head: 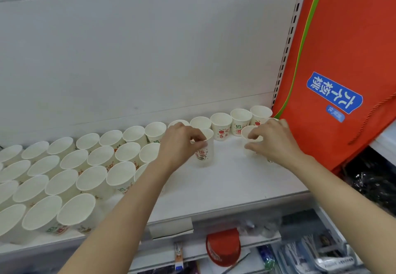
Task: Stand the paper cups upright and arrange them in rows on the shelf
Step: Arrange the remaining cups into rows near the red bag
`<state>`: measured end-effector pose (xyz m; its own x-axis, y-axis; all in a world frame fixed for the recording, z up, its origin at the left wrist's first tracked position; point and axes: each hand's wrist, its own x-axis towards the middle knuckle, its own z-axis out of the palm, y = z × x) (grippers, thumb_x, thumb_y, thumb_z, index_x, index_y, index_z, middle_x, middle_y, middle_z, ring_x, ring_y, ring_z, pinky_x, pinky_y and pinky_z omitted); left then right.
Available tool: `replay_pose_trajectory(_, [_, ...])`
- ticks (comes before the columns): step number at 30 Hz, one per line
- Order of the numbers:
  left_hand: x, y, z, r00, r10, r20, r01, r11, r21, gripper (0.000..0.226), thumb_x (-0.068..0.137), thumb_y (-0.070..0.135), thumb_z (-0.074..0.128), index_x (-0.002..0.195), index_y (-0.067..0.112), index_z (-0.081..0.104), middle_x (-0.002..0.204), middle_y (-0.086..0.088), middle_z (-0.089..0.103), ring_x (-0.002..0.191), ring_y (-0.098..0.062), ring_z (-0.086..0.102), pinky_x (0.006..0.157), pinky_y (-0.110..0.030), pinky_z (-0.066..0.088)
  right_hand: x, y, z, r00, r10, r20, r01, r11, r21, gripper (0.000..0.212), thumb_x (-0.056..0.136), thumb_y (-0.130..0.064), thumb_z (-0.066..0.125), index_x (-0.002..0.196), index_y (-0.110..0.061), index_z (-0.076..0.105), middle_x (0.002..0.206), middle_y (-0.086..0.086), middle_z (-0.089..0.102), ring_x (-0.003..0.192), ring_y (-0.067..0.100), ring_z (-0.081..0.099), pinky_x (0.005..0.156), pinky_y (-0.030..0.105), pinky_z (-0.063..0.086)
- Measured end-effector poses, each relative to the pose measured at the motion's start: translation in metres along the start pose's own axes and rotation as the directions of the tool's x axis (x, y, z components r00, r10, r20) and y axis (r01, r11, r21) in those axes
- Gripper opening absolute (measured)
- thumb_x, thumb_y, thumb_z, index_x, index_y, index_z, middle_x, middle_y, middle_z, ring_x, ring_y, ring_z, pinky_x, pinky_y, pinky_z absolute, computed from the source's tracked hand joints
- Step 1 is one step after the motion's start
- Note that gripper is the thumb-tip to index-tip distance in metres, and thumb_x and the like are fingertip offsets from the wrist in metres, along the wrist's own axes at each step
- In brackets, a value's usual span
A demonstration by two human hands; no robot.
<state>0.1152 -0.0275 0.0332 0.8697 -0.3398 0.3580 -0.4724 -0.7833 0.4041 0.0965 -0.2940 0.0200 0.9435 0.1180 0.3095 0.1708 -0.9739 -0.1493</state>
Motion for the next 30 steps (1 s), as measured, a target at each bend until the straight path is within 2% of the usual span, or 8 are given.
replay_pose_trajectory(5, [-0.02,0.0,-0.023,0.984,-0.178,-0.016,0.175,0.979,-0.104,0.003,0.078,0.031,0.074,0.076,0.029,0.074,0.071,0.016,0.069,0.074,-0.003,0.059,0.067,-0.029,0.05,-0.008,-0.015,0.006,1.0,-0.001,0.002,0.001,0.999,0.034,0.008,0.078,-0.02,0.071,0.081,-0.027,0.074,0.082,-0.008,0.071,0.09,0.021,0.057,0.077,0.032,0.023])
replay_pose_trajectory(8, [-0.037,0.003,-0.032,0.97,-0.241,-0.042,0.231,0.958,-0.171,0.002,0.077,0.029,0.073,0.076,0.03,0.074,0.072,0.016,0.069,0.073,0.0,0.06,0.066,-0.027,0.049,-0.018,-0.04,0.004,0.995,-0.04,-0.086,0.055,0.981,0.185,0.01,0.078,-0.015,0.072,0.08,-0.025,0.074,0.081,-0.011,0.07,0.088,0.015,0.056,0.078,0.032,0.025])
replay_pose_trajectory(11, [-0.056,0.006,-0.041,0.964,-0.258,-0.06,0.237,0.943,-0.234,0.004,0.078,0.025,0.071,0.077,0.028,0.073,0.075,0.018,0.07,0.077,0.0,0.062,0.068,-0.026,0.05,-0.035,-0.068,0.002,0.985,-0.066,-0.162,0.124,0.917,0.38,0.008,0.078,-0.014,0.074,0.08,-0.022,0.072,0.082,-0.012,0.068,0.086,0.011,0.052,0.081,0.029,0.024])
replay_pose_trajectory(14, [-0.078,0.007,-0.054,0.962,-0.26,-0.077,0.226,0.926,-0.303,0.007,0.08,0.021,0.07,0.082,0.026,0.074,0.076,0.017,0.071,0.075,0.002,0.061,0.065,-0.014,0.041,-0.054,-0.091,0.003,0.975,-0.054,-0.215,0.156,0.858,0.49,0.008,0.078,-0.014,0.075,0.083,-0.021,0.073,0.083,-0.012,0.068,0.085,0.011,0.054,0.082,0.032,0.032])
replay_pose_trajectory(19, [-0.115,0.002,-0.08,0.962,-0.247,-0.116,0.18,0.894,-0.409,0.01,0.081,0.016,0.074,0.084,0.025,0.076,0.077,0.016,0.071,0.072,0.003,0.06,0.065,-0.005,0.037,-0.082,-0.129,-0.001,0.972,0.039,-0.232,0.12,0.765,0.633,0.009,0.077,-0.012,0.076,0.084,-0.019,0.074,0.082,-0.008,0.069,0.085,0.012,0.055,0.08,0.029,0.044])
replay_pose_trajectory(23, [-0.15,-0.014,-0.093,0.963,-0.225,-0.15,0.149,0.906,-0.397,0.008,0.08,0.02,0.076,0.086,0.025,0.078,0.082,0.013,0.072,0.079,-0.004,0.062,0.073,-0.014,0.042,-0.1,-0.165,0.005,0.958,0.076,-0.276,0.131,0.74,0.66,0.01,0.074,-0.009,0.078,0.081,-0.016,0.075,0.079,-0.005,0.068,0.081,0.015,0.058,0.079,0.035,0.046])
replay_pose_trajectory(26, [-0.179,-0.028,-0.104,0.962,-0.219,-0.165,0.139,0.907,-0.397,0.009,0.08,0.019,0.076,0.087,0.024,0.078,0.082,0.014,0.071,0.081,-0.004,0.061,0.077,-0.019,0.045,-0.112,-0.196,0.013,0.953,0.054,-0.3,0.147,0.781,0.607,0.01,0.074,-0.014,0.08,0.08,-0.019,0.074,0.076,-0.008,0.066,0.076,0.015,0.059,0.08,0.034,0.04])
replay_pose_trajectory(30, [-0.211,-0.052,-0.115,0.956,-0.186,-0.227,0.128,0.96,-0.248,0.007,0.082,0.025,0.075,0.087,0.029,0.077,0.078,0.015,0.069,0.081,-0.005,0.057,0.077,-0.021,0.041,-0.117,-0.238,0.026,0.934,-0.003,-0.358,0.192,0.848,0.494,0.008,0.075,-0.018,0.078,0.082,-0.018,0.074,0.077,-0.004,0.067,0.075,0.018,0.058,0.073,0.03,0.035])
